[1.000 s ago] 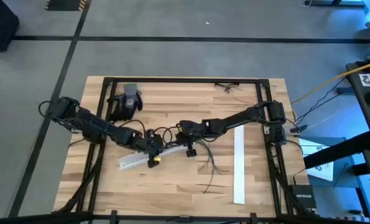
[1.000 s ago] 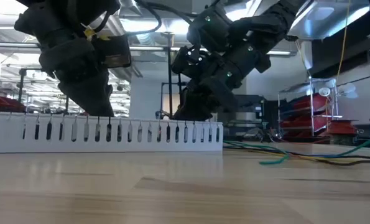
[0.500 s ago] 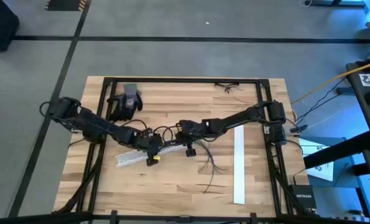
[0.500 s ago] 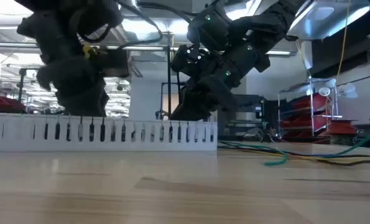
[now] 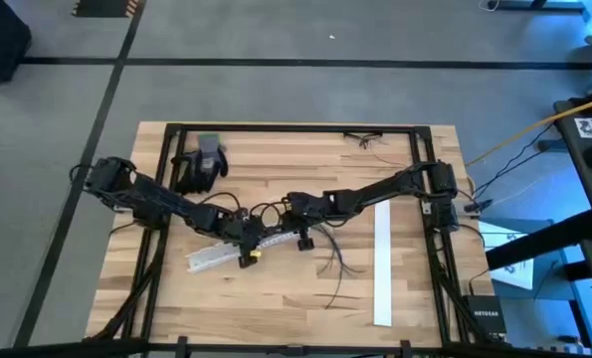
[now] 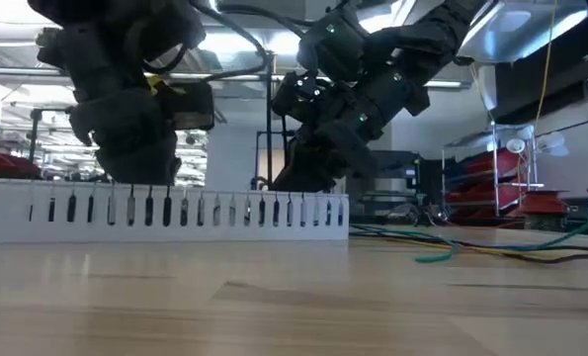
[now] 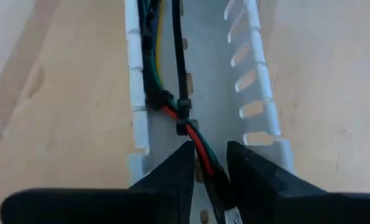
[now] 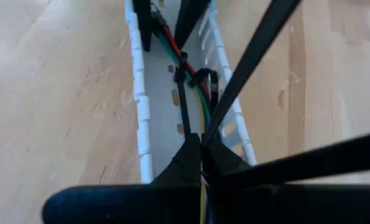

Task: Ziptie cables
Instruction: Put the colored ziptied cables into the white cable duct

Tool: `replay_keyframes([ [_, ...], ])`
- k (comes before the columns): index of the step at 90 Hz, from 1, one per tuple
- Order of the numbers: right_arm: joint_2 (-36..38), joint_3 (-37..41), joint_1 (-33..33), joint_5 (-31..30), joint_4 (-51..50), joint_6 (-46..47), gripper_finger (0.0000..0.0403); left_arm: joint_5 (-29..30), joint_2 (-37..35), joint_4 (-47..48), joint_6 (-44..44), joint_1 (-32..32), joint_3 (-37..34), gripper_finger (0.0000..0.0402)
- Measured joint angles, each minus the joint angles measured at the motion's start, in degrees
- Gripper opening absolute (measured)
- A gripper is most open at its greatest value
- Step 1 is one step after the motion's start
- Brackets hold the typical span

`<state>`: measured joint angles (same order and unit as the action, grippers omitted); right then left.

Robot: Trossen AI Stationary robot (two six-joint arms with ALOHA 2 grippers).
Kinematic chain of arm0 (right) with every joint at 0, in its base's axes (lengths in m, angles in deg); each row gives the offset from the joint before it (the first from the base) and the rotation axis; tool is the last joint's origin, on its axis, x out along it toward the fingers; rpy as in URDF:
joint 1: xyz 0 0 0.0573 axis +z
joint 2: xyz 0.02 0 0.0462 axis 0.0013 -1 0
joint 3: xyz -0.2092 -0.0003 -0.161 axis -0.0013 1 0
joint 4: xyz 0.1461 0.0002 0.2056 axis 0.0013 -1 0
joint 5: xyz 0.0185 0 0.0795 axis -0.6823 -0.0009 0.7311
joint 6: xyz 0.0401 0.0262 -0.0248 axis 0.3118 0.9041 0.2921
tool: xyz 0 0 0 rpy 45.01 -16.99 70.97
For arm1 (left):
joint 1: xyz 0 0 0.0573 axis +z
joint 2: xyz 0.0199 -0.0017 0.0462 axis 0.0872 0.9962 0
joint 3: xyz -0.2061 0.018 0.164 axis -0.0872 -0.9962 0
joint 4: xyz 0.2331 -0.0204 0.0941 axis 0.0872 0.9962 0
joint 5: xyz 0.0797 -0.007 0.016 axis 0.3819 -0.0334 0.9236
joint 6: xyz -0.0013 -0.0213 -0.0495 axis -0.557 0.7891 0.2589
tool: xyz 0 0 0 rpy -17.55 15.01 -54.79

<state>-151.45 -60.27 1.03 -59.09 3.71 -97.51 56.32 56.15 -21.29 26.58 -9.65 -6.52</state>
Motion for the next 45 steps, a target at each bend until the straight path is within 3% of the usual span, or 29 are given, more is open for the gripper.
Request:
replay_keyframes([
  [8,0.0,0.0,0.0,0.0,-0.09,0.02,0.0003,0.32,0.56,0.43,-0.87,-0.53,0.17,0.0078],
  [22,0.11,-0.02,0.02,-0.02,-0.1,0.02,0.0003,1.02,-1.42,3.58,-0.31,-1.53,-0.05,0.0014],
  [45,0.25,-0.23,0.11,-3.04,-1.65,-0.95,0.0003,0.73,-6.91,9.62,5.62,-3.05,-0.22,0.0009],
])
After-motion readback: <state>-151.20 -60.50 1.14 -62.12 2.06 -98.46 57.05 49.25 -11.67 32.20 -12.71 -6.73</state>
